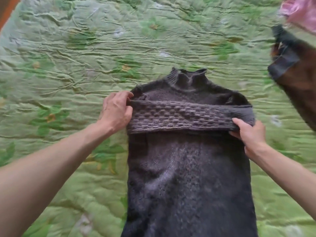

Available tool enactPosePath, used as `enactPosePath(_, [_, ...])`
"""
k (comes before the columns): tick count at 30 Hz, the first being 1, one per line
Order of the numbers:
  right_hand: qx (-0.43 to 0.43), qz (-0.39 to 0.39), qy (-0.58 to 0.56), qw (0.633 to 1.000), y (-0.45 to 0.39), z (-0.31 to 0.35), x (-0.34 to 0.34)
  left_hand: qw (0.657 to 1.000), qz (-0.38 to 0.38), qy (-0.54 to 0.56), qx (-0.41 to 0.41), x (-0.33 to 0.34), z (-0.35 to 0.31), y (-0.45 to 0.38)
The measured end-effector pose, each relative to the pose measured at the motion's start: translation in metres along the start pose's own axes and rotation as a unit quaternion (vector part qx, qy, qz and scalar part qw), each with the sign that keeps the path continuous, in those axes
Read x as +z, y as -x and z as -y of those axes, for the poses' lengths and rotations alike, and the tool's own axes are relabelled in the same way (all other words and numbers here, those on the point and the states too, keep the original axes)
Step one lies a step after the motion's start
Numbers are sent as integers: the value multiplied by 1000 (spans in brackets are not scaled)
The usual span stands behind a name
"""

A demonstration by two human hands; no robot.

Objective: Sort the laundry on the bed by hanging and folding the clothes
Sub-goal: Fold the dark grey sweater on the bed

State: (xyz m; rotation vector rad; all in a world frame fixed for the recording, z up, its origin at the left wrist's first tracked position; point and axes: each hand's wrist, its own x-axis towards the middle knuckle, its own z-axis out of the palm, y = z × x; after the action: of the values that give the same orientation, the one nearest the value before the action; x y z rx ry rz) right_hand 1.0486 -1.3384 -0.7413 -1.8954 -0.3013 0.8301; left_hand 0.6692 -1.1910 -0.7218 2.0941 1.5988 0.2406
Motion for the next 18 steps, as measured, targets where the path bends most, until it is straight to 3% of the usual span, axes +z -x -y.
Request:
enactPosePath(5, [-53, -12, 73, 996, -17, -16, -10, 990, 77, -116, 25, -11, 15, -24])
enactPosePath(9, [-144, -67, 168, 973, -25, -23, -26, 979, 27, -179, 91, -14, 15, -35])
enactPosePath(12, [-144, -39, 257, 955, -30, -30, -34, 972, 15, -220, 81, -8, 5, -34])
enactPosePath(15, [-153, -6, 310, 938, -31, -27, -34, 979, -7, -193, 58, 8, -12, -22])
enactPosePath(18, [-166, -20, 359, 918, -28, -18, -31, 980, -49, -166, 100, 31, -30, -6])
